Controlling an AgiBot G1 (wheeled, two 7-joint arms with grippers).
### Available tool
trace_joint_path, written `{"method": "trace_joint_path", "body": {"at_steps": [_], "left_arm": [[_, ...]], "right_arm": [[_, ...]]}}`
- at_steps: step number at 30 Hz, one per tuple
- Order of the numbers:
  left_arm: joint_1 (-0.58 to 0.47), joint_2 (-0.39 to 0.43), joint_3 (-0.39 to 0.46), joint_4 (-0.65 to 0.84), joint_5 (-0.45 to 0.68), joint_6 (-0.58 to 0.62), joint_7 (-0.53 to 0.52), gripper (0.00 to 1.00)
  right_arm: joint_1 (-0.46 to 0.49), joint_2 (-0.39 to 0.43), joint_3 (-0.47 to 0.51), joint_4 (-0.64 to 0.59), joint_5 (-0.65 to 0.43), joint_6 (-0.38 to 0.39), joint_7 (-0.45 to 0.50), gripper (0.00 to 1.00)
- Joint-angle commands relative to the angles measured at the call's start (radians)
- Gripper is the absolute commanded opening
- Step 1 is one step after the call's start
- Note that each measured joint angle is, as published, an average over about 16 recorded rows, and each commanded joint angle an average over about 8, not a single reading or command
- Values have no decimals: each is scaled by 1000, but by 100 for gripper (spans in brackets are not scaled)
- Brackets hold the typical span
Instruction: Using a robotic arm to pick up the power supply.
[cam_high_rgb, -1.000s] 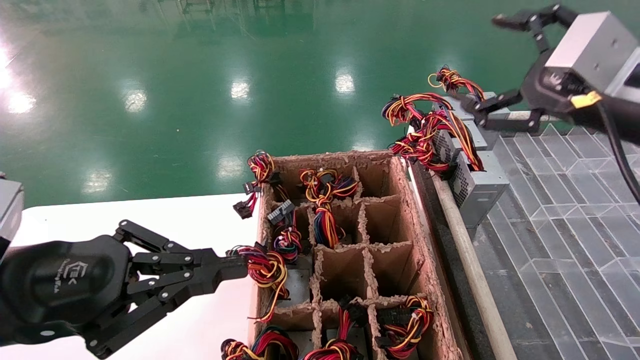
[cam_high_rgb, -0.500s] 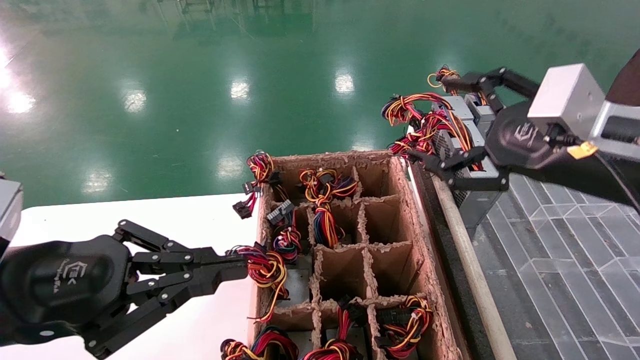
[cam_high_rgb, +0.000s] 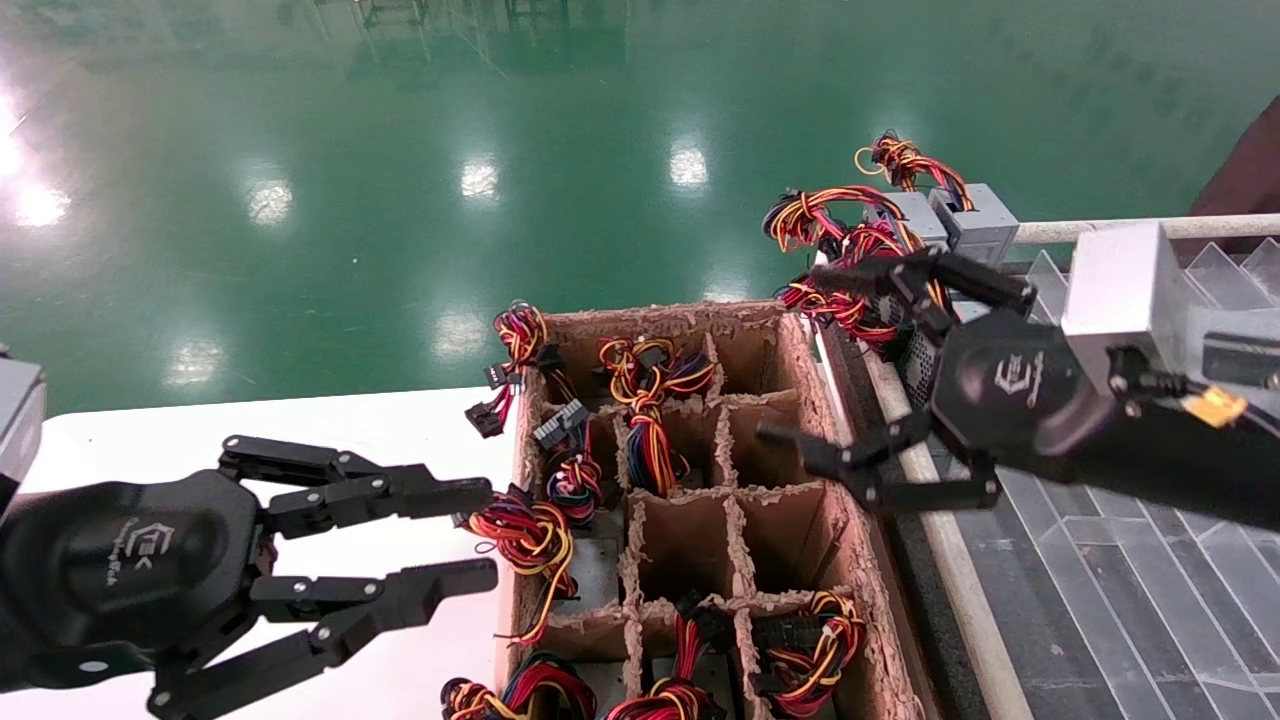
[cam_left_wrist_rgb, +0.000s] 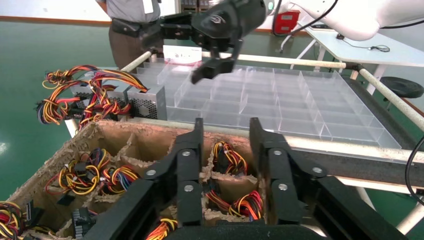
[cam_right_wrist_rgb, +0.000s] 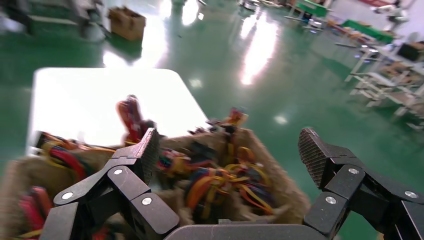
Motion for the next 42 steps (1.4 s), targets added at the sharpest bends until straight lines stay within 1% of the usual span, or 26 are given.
{"method": "trace_joint_path", "body": {"at_steps": [1, 16, 22, 26, 42], "left_arm": [[0, 0, 0, 0, 0, 0, 0, 100], [0, 0, 0, 0, 0, 0, 0, 100], [0, 0, 0, 0, 0, 0, 0, 100], [0, 0, 0, 0, 0, 0, 0, 100], [0, 0, 0, 0, 0, 0, 0, 100]], "right_arm": [[-9, 1, -2, -1, 22, -22, 11, 100], [-75, 7, -19, -11, 186, -187, 94, 100], [-93, 8, -24, -13, 233, -233, 116, 100], [-99, 9, -25, -14, 247, -247, 121, 100], [-93, 8, -24, -14, 231, -231, 115, 100]]}}
